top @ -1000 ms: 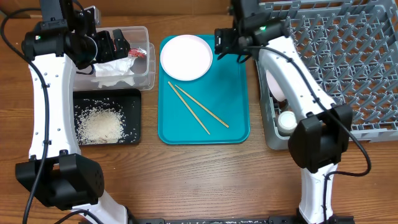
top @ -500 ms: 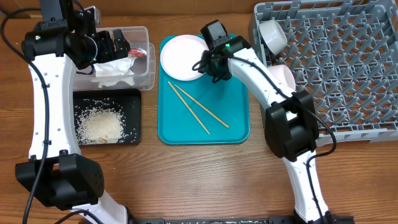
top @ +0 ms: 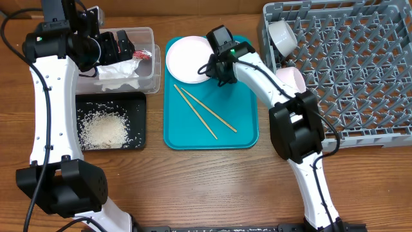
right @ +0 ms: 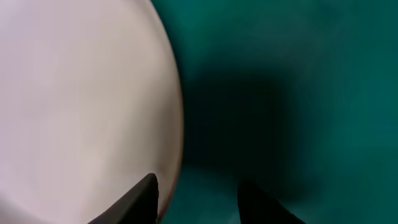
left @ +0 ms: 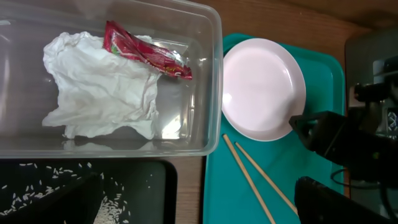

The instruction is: Sort waste into correct bins and load items into the dishwasher

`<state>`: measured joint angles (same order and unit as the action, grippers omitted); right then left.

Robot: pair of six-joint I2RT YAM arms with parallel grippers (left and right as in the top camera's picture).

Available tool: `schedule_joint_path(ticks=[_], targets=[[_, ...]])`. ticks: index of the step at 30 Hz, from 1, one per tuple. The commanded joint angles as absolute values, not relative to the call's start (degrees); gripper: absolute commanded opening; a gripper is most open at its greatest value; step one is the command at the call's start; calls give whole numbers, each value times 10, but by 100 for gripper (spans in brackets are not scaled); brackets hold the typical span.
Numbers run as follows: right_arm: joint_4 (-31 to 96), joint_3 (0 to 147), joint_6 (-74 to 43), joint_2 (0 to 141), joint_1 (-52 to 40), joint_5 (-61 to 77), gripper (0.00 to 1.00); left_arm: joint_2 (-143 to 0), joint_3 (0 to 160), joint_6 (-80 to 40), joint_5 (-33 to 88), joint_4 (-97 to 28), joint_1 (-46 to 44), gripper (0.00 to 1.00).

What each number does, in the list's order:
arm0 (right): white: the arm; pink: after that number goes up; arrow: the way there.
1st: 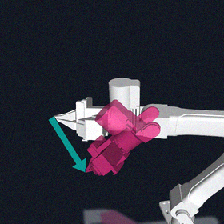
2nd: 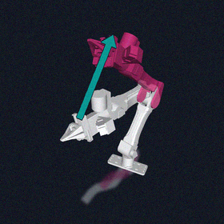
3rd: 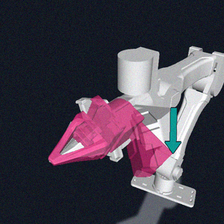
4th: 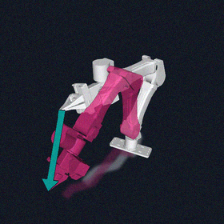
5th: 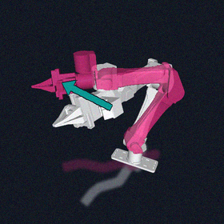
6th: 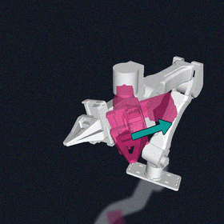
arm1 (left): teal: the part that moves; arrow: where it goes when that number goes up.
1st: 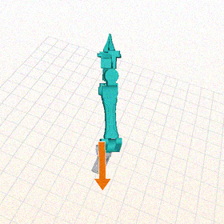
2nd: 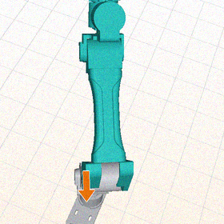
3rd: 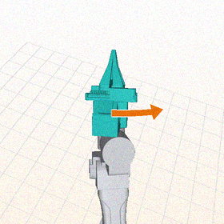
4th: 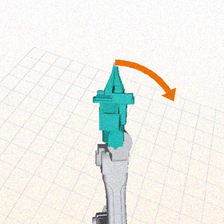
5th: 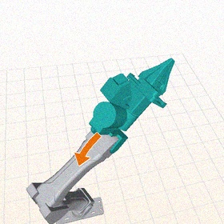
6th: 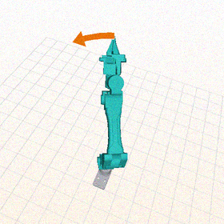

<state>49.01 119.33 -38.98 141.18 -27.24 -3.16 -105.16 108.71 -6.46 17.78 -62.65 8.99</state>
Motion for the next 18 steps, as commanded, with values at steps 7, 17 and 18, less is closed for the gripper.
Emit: schedule_joint_path(ticks=[7,17,18], targets=[[517,1199,-388,1422,-286,-107,23,-1035,1095,-58,175,-628,90,100],[609,1218,-386,1419,-284,-113,4,-1035,1095,-58,175,-628,90,100],[620,1227,-378,1419,-284,-113,4,-1035,1095,-58,175,-628,90,100]])
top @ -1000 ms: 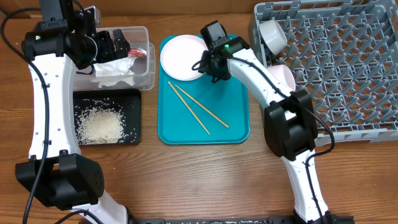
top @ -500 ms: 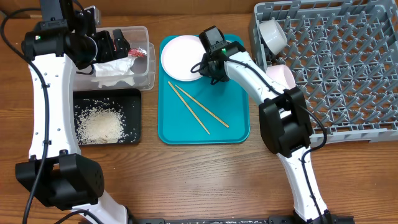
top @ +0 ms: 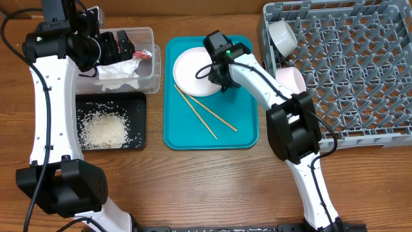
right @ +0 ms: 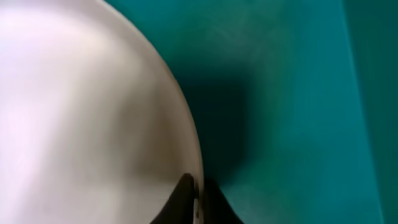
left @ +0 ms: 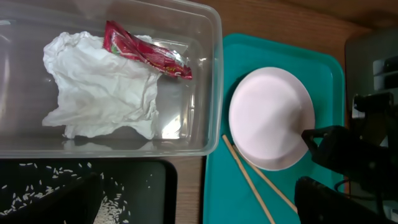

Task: Sort waste into correct bins and load items into the dishwasher
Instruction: 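Lift the white plate and stand it upright in the rack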

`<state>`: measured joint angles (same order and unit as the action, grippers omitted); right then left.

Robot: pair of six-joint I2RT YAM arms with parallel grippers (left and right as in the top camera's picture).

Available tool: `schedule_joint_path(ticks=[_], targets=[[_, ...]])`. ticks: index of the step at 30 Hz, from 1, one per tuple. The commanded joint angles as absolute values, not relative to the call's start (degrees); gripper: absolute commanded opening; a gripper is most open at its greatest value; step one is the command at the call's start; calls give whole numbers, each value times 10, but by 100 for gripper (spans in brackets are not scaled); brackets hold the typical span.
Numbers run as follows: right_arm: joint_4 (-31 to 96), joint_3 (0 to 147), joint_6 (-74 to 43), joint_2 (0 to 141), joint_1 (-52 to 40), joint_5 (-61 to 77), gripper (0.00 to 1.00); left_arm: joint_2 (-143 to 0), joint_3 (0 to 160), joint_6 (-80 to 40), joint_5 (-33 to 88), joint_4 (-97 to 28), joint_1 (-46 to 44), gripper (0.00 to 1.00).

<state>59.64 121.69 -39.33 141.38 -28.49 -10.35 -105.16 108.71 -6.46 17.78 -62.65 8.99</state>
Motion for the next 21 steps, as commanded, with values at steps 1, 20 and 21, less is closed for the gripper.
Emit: schedule_joint_path(ticks=[1,20,21], targets=[[628,1238,-362,1418,-283,-113,4,-1035,1095,-58,175,-628,90,100],[773,1553,-86,1300,-239,-474,4,-1035,1095,-58,175,-628,90,100],[773,1553,-83,1294,-238,-527,4,-1035,1095,-58,175,-628,90,100]])
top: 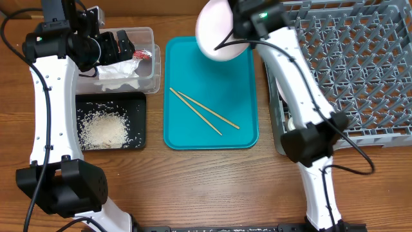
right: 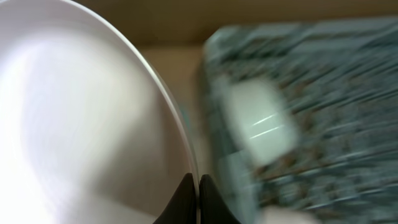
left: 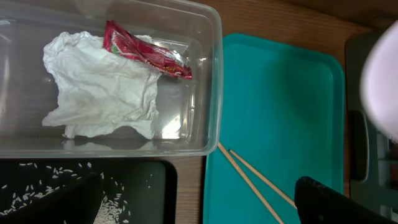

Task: Sort waste into correct bins and load items into the dishwasher
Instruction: 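Lift the white plate and stand it upright in the rack, then reach the right gripper to the wooden chopsticks on the teal tray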

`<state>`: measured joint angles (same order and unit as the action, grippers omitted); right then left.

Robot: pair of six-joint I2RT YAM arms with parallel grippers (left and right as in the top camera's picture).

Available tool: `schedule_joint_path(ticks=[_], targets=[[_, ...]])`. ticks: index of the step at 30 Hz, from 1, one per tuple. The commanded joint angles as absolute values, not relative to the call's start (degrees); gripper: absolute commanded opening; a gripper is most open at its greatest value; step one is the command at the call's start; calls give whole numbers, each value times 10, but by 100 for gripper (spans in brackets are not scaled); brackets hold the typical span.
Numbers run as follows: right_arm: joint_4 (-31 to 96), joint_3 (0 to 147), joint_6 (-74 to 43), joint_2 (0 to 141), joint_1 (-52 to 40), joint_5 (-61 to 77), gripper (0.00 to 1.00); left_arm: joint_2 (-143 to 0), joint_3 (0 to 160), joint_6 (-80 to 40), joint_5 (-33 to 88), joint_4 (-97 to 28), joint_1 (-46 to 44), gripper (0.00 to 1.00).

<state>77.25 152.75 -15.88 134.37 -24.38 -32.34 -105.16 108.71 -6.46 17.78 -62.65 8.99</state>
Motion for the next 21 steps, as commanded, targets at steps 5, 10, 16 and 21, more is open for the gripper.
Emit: schedule_joint_path(ticks=[5,10,16,21], targets=[[781,1553,-47,1279,-217,-731,4,-1035,1095,-58,175,-628,90,100],[817,1541,0,1280,-173,-737,4,-1035,1095,-58,175,-628,90,100],[842,1515,0,1280,-115,-678,4,-1035,1095,-58,175,-628,90,100],[836,1460,-2,1280,-87,-637,4,-1035,1095,-58,175,-628,90,100]])
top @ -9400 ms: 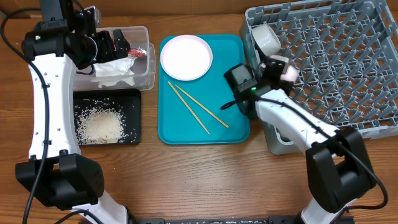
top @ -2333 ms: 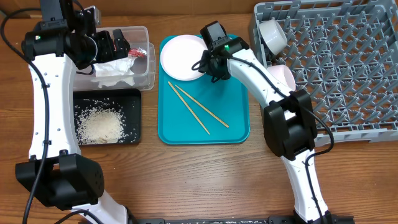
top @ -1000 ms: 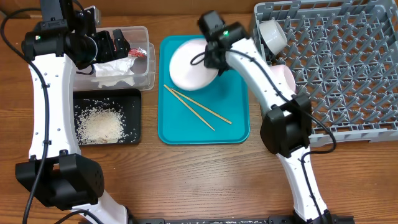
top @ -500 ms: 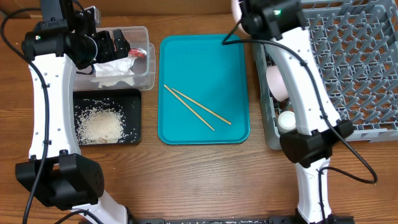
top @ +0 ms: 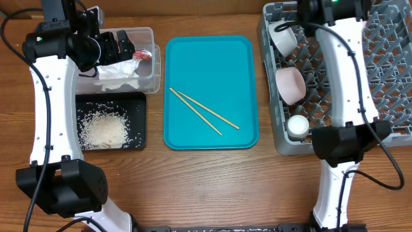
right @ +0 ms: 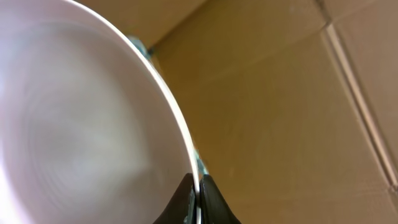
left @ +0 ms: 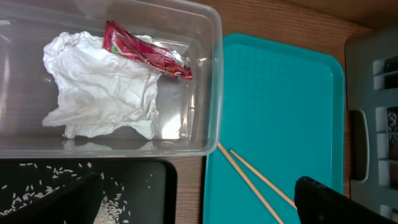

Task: Sort waste into correct bins and load items into the dishwasher
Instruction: 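Reach the right gripper to the wooden chopsticks on the teal tray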

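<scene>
A white plate point(right: 93, 112) fills the left of the right wrist view, held on edge, with brown cardboard behind it. My right gripper point(right: 196, 186) is shut on its rim. Overhead, the right arm reaches over the back left corner of the grey dish rack point(top: 386, 77); the plate itself is out of that frame. Two chopsticks point(top: 204, 112) lie on the teal tray point(top: 212, 64). My left gripper point(left: 199, 205) hangs open above the clear bin point(left: 214, 93), which holds a crumpled tissue point(left: 99, 93) and a red wrapper point(left: 146, 53).
A black tray of rice point(top: 109, 125) sits in front of the clear bin. In the rack's left column stand a white bowl point(top: 282, 35), a pink cup point(top: 290, 84) and a small white cup point(top: 297, 125).
My right gripper has carried the plate from above the tray's back right corner to the back left of the dish rack, out of the overhead frame. The left arm is unchanged.
The plate lay at the back of the teal tray with my right gripper open at its edge. Then the gripper was shut on the rim and the plate had slid a little. Then it was lifted off the tray, and now it is held over the rack.
</scene>
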`<state>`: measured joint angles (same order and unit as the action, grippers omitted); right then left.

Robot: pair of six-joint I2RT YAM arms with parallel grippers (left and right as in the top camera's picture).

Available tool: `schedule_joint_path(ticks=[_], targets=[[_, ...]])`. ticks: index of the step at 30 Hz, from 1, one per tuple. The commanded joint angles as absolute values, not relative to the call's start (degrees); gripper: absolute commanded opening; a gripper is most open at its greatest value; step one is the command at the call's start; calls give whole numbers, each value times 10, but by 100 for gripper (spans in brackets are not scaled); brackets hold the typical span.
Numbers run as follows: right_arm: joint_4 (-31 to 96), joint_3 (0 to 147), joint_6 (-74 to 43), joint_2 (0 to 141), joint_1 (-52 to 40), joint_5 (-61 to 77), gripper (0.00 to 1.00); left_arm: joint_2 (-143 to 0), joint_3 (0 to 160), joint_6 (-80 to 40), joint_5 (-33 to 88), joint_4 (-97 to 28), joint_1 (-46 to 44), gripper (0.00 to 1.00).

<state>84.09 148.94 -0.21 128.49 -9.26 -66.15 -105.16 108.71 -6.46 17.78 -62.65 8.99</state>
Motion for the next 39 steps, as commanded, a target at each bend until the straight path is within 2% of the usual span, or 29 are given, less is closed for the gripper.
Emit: schedule_joint_path(ticks=[1,12,17,18,23,25,28,31,34,35,38,39], targets=[[830,1444,-2,1280,-85,-635,4,-1035,1095,-58,175,-628,90,100],[724,1288,-2,1280,-86,-626,4,-1035,1095,-58,175,-628,90,100],[687,1254,-2,1280,-86,-576,4,-1035,1095,-58,175,-628,90,100],[677,1252,-2,1280,-86,-555,9,-1035,1095,-58,175,-628,90,100],[660,1267,-2,1273,-86,-448,46,-1035,1095,-58,175,-628,90,100],[663,1281,-2,1262,-86,-417,73,-1035,1095,-58,175,-628,90,100],[669,1308,-8,1232,-86,-361,99,-1035,1095,-58,175,-628,90,100],[686,1341,-17,1195,-86,-264,100,-1035,1095,-58,175,-628,90,100],[705,1361,-17,1155,-86,-74,100,-1035,1095,-58,175,-628,90,100],[715,1361,-17,1138,-86,29,100,-1035,1095,-58,175,-628,90,100],[724,1361,-17,1124,-86,184,100,-1035,1095,-58,175,-628,90,100],[730,1361,-17,1124,-88,226,96,-1035,1095,-58,175,-628,90,100]])
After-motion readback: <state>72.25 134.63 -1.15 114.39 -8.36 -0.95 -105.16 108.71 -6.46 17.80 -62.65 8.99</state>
